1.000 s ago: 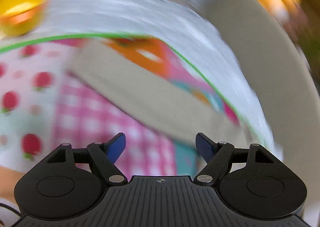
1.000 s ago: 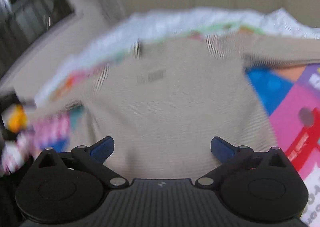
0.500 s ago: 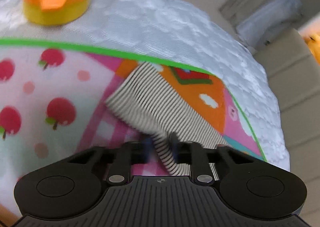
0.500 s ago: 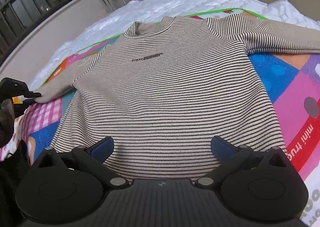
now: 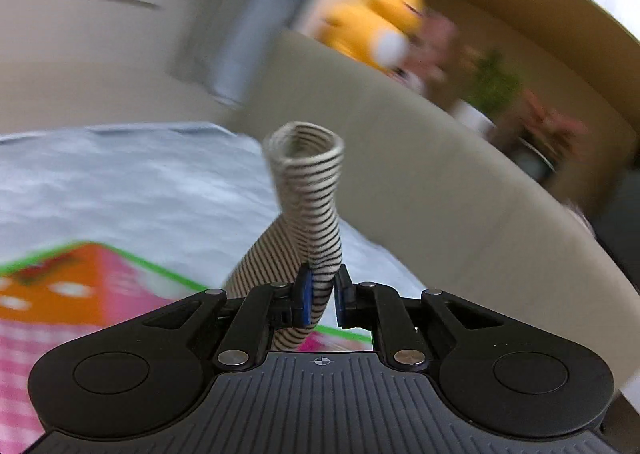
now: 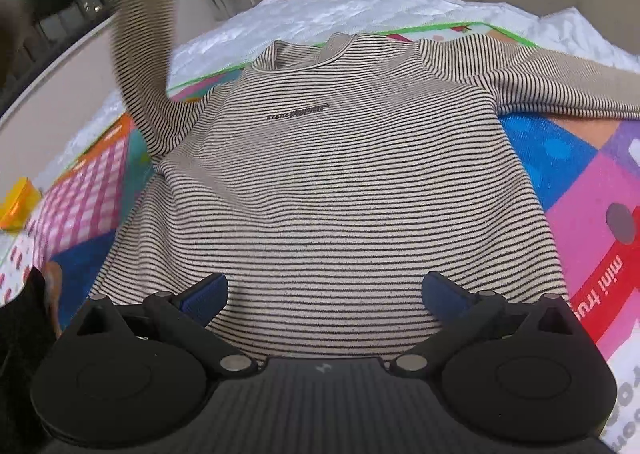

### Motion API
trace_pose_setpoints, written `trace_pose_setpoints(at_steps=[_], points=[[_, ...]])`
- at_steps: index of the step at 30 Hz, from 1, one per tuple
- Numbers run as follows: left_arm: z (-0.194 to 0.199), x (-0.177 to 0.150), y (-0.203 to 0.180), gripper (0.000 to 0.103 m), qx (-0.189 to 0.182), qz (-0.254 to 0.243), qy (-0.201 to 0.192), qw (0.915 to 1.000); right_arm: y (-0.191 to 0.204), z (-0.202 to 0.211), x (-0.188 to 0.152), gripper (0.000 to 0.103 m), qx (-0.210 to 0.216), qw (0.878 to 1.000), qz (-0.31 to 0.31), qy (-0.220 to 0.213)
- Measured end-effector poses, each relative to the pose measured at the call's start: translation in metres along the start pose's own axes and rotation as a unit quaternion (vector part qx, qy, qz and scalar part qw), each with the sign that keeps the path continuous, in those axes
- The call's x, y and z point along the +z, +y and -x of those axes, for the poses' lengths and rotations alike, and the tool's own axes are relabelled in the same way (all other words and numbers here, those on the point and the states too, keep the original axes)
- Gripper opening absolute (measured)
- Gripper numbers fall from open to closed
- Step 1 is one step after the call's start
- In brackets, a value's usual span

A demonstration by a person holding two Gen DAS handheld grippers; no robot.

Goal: Fold clothes
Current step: 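Grasp a sleeve with the left tool and fold it across the body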

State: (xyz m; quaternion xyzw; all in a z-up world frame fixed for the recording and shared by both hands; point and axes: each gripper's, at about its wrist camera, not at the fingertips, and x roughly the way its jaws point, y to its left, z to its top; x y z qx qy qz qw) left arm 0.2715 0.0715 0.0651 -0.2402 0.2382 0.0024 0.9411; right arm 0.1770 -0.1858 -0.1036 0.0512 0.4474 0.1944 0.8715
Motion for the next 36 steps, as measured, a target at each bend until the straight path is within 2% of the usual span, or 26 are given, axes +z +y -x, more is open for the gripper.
trace_pose_setpoints(at_steps=[6, 9, 12, 17, 21, 24, 26, 27, 30, 33, 36], points=[[-0.06, -0.057, -0.062, 0.012, -0.044, -0.042, 0.08, 0.9949, -0.015, 0.002, 0.005, 0.103, 0.032, 0.998, -0.048, -0.004], [-0.079, -0.076, -0.069, 0.02, -0.049, -0.04, 0.112, 0.9917, -0.021, 0.002, 0.006, 0.103, 0.044, 0.997, -0.068, -0.003], [-0.078, -0.082, -0.063, 0.035, -0.045, -0.049, 0.124, 0.99, -0.025, 0.001, 0.007, 0.103, 0.052, 0.995, -0.083, -0.001], [-0.037, -0.066, -0.029, 0.057, -0.008, -0.081, 0.119, 0.9895, -0.018, 0.0, 0.004, 0.103, 0.041, 0.998, -0.054, 0.0], [0.017, -0.04, 0.009, 0.063, 0.058, -0.112, 0.111, 0.9858, -0.008, -0.001, 0.002, 0.103, 0.025, 1.0, -0.019, -0.001], [0.062, -0.013, 0.037, 0.075, 0.107, -0.127, 0.097, 0.9812, -0.004, 0.001, 0.0, 0.103, 0.016, 1.0, -0.007, -0.004], [0.083, -0.001, 0.049, 0.089, 0.126, -0.133, 0.095, 0.9784, -0.004, 0.003, -0.001, 0.103, 0.015, 1.0, -0.009, -0.006], [0.089, 0.001, 0.053, 0.092, 0.131, -0.133, 0.097, 0.9776, -0.004, 0.004, -0.001, 0.103, 0.014, 1.0, -0.008, -0.006], [0.085, -0.012, 0.059, 0.094, 0.128, -0.115, 0.105, 0.9794, 0.002, 0.002, -0.002, 0.103, 0.004, 1.0, 0.008, -0.005], [0.052, -0.045, 0.059, 0.094, 0.114, -0.054, 0.114, 0.9855, 0.007, 0.007, -0.004, 0.102, -0.007, 1.0, 0.02, -0.011], [0.006, -0.086, 0.057, 0.094, 0.123, 0.03, 0.109, 0.9859, 0.004, 0.021, 0.003, 0.086, -0.029, 0.999, 0.016, -0.04]])
